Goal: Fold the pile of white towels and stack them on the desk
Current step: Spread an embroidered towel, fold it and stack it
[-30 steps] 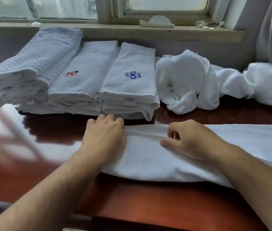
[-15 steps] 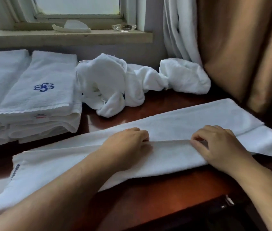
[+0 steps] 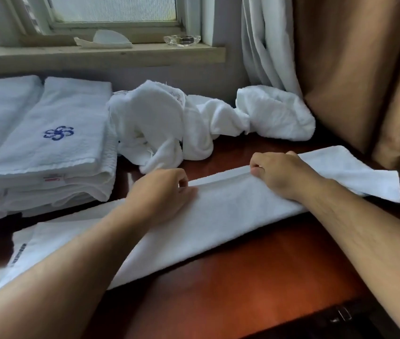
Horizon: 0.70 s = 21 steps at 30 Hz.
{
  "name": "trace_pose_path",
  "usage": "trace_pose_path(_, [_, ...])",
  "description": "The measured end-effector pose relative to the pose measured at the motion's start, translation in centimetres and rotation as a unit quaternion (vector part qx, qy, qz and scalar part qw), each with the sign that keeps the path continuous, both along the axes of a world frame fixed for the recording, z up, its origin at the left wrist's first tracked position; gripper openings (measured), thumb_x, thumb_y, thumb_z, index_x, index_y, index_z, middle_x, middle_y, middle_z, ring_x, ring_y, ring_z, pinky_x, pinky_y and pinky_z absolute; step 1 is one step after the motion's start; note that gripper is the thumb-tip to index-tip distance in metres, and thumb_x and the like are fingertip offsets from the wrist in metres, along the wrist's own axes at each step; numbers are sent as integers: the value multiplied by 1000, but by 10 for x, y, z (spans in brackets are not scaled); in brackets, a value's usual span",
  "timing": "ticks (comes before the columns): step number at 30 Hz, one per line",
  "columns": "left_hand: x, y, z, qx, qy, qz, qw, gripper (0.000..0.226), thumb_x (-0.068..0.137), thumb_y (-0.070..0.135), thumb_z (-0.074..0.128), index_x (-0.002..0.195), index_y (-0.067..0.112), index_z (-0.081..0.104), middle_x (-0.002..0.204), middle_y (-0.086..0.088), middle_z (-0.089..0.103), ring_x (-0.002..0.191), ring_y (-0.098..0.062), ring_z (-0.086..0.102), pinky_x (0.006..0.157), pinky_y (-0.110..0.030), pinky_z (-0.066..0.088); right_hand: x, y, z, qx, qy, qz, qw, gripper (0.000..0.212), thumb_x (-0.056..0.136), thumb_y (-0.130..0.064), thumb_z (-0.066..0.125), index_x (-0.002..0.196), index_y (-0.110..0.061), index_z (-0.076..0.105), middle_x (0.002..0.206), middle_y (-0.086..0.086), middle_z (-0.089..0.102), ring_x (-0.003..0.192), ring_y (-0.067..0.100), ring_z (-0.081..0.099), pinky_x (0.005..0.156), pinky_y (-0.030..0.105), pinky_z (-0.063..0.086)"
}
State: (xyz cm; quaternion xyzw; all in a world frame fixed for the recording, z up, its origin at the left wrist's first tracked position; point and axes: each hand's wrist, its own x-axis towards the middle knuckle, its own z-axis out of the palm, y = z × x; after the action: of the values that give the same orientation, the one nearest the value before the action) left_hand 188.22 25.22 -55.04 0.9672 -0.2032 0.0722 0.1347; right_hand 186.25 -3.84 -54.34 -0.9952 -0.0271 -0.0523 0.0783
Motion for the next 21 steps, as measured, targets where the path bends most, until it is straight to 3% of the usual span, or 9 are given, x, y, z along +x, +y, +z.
trace_pose_path(3, [-2,23,1,13,48,9,999,43,86,67,56,70,27,54,70,9,58,66,-7,53,55,-29,36,7,3,-2,-11,19,-15,1000,17,104,-42,42,95,-33,53,95,-10,56,96,20,57,93,38,35])
trace_pose_path(7, [-16,82,13,17,121,-38,992,54,83,73,53,72,21,57,63,8,57,60,-8,54,53,-26,36,3,63,-2,1,-50,12,999,28,95,-54,46,95,-29,58,98,-7,54,97,20,51,86,39,33])
trace_pose_path(10, [-31,124,20,57,87,-16,994,50,79,75,54,69,27,55,61,9,55,61,-5,53,49,-22,29,-8,142,-7,21,-32,124,992,39,91,-62,43,104,-30,61,104,-7,53,102,18,47,90,39,33])
trace_pose_path(14, [-45,180,22,84,62,73,992,38,78,72,62,75,35,55,68,13,56,65,-1,50,57,-29,39,-9,199,-10,47,-20,184,982,34,97,-55,51,111,-27,65,111,-4,54,112,21,47,96,40,34])
trace_pose_path(18, [-58,211,20,81,28,149,985,35,81,68,64,87,34,59,79,11,59,77,-17,55,62,-32,40,-2,217,-8,36,-20,200,979,30,99,-51,53,109,-27,66,108,-4,55,115,22,49,95,39,36])
trace_pose_path(21, [-67,206,15,135,-29,176,975,28,88,61,61,101,36,61,103,5,65,98,-22,58,74,-33,41,-4,219,-7,20,-39,195,980,30,97,-53,55,109,-28,66,106,-7,54,115,20,49,93,38,37])
